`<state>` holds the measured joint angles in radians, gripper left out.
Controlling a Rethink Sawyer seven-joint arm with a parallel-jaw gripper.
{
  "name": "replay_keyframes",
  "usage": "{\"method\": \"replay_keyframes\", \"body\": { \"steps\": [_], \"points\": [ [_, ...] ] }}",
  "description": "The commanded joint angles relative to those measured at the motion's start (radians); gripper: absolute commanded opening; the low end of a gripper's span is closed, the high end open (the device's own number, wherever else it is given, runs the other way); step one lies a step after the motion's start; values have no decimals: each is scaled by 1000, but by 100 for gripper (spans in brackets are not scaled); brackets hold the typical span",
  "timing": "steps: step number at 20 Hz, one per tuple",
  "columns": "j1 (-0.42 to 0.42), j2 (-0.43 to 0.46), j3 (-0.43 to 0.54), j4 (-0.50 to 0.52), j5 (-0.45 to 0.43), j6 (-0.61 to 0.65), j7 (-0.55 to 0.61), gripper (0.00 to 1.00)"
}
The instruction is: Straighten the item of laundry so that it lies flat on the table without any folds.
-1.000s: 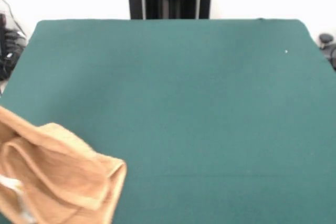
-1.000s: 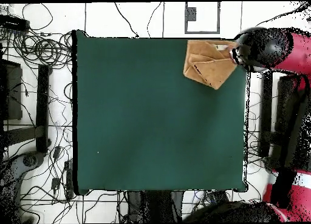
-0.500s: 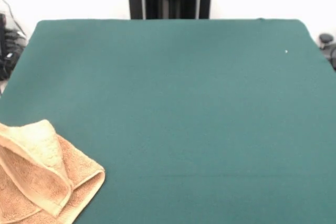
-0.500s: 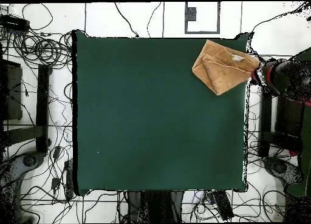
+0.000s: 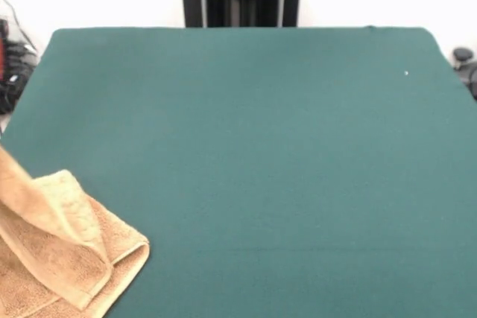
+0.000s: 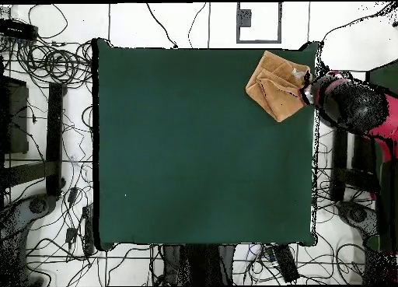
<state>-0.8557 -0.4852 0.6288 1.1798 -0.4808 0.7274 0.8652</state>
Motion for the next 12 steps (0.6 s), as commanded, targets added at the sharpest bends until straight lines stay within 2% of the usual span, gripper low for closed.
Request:
{"method": "replay_keyframes", "body": {
  "steps": [1,4,12],
  "points": [
    [-18,-81,201,378,40,-183,-2,0],
    [-50,-111,233,452,33,-208,-2,0],
    [-43,-180,203,584,-2,-266,87,0]
  ]
}}
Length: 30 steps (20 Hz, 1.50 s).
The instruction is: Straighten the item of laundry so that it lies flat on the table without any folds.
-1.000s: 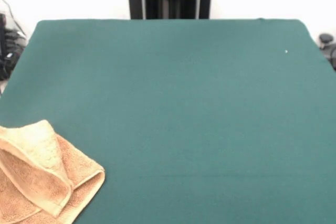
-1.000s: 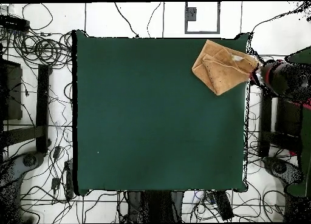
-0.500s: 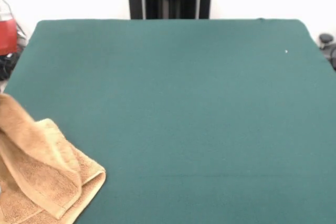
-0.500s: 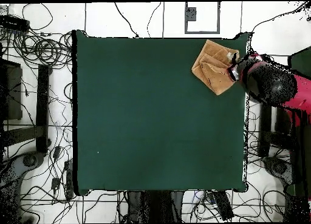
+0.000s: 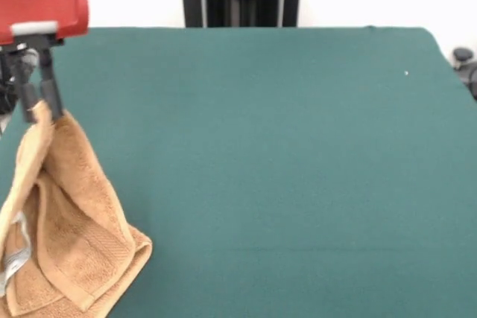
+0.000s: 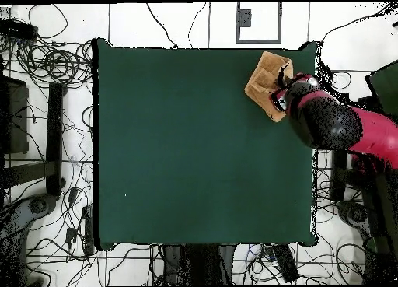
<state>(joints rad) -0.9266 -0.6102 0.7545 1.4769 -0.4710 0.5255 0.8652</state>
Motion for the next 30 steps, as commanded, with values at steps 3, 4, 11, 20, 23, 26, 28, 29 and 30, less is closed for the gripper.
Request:
{"method": "replay_keyframes", "body": {
  "steps": [3,4,11,20,23,26,28,29,30],
  "points": [
    [16,-65,68,339,-30,-118,102,0],
    [15,-68,62,353,-38,-136,108,0],
    [28,-107,-9,432,-60,-209,152,0],
    [-227,-58,145,584,-127,-255,-17,0],
    [-320,-70,204,628,-142,-218,-61,0],
    [-423,-70,264,663,-164,-171,-117,0],
    [-482,-70,294,677,-182,-148,-150,0],
    [-502,-70,307,681,-189,-136,-163,0],
    [-526,-70,323,686,-193,-121,-176,0]
  ]
}}
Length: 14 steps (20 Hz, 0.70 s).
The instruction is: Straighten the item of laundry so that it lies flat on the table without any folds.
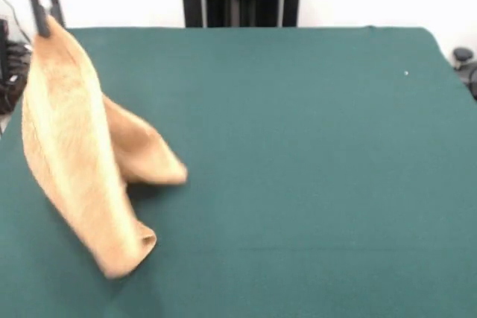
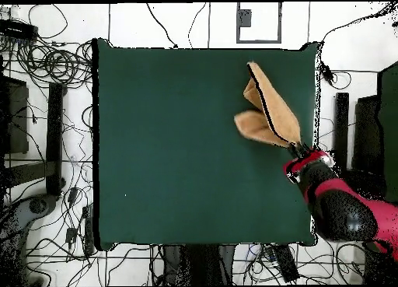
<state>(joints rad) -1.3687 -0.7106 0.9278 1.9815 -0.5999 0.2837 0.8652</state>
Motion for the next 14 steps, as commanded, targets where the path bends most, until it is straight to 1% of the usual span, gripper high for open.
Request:
{"method": "replay_keyframes", "body": {
  "steps": [1,2,7,11,12,14],
  "points": [
    [-95,25,160,182,-65,134,-181,0],
    [-112,24,174,185,-68,147,-189,0],
    [-134,14,216,185,-65,187,-175,0],
    [-120,14,219,175,-73,177,-125,0],
    [-100,12,208,167,-79,162,-98,0],
    [-86,11,200,160,-86,155,-78,0]
  ]
}}
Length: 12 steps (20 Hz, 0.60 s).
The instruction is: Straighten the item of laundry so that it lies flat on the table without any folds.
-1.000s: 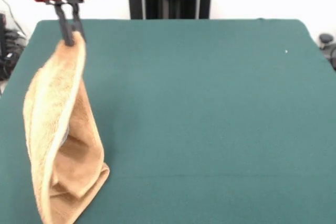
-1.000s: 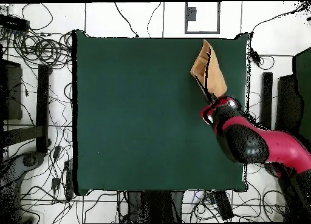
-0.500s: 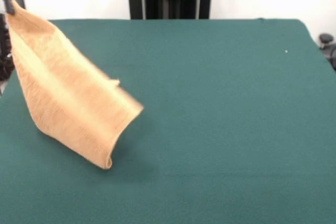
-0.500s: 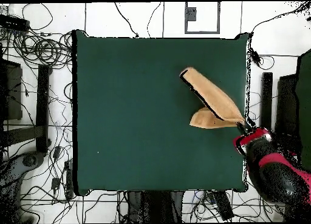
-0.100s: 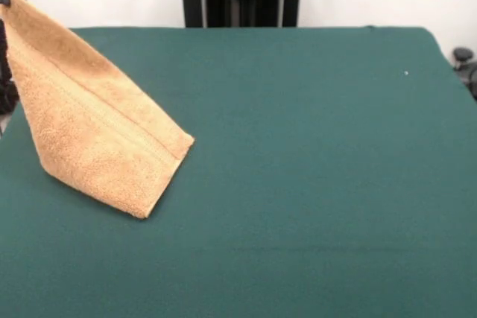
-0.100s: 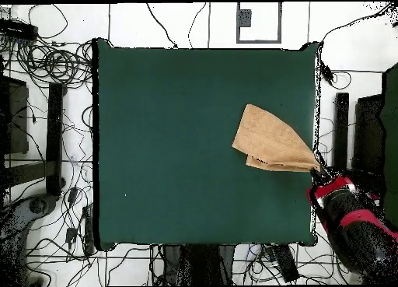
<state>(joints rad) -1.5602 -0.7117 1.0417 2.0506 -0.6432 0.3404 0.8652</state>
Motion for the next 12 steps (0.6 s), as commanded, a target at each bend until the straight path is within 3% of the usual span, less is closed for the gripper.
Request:
{"method": "replay_keyframes", "body": {
  "steps": [1,5,12],
  "points": [
    [113,11,82,88,-47,94,-67,0],
    [174,-30,40,83,-47,31,48,0],
    [208,-20,32,42,9,78,57,0]
  ]
}}
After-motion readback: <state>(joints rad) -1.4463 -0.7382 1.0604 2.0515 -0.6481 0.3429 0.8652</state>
